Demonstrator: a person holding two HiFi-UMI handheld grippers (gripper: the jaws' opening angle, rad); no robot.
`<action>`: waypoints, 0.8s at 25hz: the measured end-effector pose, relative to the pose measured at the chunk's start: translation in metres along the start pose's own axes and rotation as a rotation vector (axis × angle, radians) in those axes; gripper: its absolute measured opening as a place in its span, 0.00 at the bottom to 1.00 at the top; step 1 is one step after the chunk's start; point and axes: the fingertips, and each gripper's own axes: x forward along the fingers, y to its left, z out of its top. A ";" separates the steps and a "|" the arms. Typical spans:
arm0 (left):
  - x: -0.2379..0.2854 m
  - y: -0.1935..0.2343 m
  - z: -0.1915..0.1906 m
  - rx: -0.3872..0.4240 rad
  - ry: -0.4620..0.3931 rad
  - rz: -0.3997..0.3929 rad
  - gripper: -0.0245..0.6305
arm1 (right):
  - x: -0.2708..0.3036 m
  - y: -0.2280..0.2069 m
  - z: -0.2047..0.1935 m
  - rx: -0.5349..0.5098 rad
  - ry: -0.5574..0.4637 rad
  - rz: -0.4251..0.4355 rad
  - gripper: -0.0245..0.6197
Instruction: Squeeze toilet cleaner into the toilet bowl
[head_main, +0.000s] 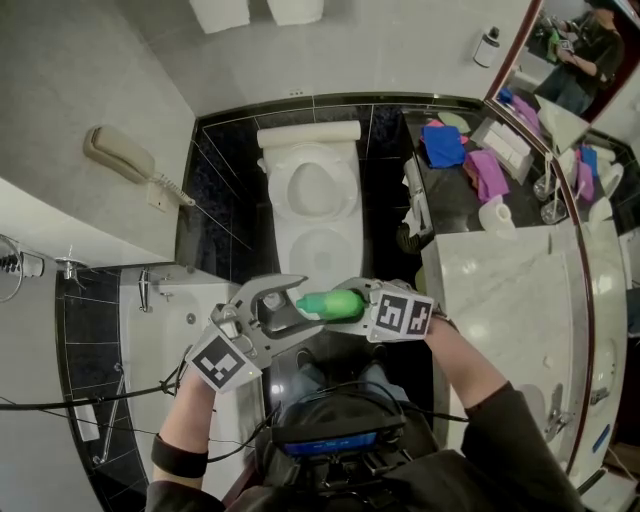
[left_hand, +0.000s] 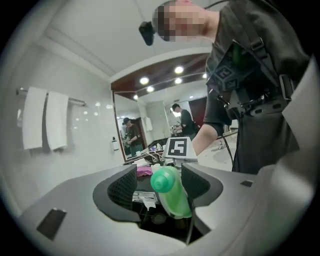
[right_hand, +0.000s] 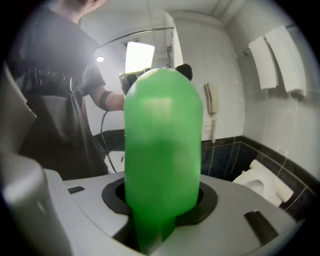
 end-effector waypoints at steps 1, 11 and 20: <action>-0.001 0.001 0.001 0.035 0.012 0.002 0.45 | 0.002 0.006 0.001 0.025 -0.005 0.036 0.33; 0.003 -0.011 -0.003 0.059 0.043 -0.059 0.35 | 0.003 0.022 0.005 0.087 -0.037 0.139 0.33; 0.004 -0.020 -0.003 -0.104 0.011 -0.112 0.27 | -0.001 0.010 -0.006 -0.044 0.025 0.007 0.33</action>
